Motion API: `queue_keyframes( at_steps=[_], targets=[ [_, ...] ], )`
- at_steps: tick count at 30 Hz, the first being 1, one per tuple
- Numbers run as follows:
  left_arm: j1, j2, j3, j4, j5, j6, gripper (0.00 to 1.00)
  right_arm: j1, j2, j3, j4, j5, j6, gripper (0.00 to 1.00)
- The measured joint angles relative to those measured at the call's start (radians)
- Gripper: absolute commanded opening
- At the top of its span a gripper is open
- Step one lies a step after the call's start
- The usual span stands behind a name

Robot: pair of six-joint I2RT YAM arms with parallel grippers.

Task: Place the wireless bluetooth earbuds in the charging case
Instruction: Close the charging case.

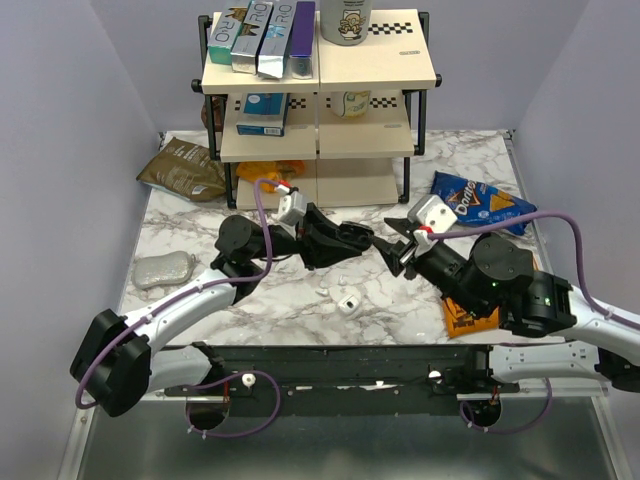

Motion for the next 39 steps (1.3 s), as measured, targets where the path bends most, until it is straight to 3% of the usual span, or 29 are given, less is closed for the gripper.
queue_keyframes(
  at_steps=[13, 22, 30, 39],
  targets=[
    [-0.053, -0.065, 0.0, -0.151, 0.0, 0.152, 0.0, 0.0, 0.103, 0.089, -0.133, -0.156, 0.112, 0.53],
    [-0.062, -0.101, 0.0, -0.204, 0.0, 0.201, 0.0, -0.002, 0.097, 0.109, -0.173, -0.166, 0.16, 0.51],
    [-0.078, -0.127, -0.008, -0.253, 0.0, 0.236, 0.0, -0.03, 0.006, 0.095, -0.121, -0.004, 0.161, 0.49],
    [-0.109, -0.142, -0.024, -0.264, -0.006, 0.257, 0.0, -0.047, 0.14, 0.11, -0.162, 0.09, 0.156, 0.5]
  ],
)
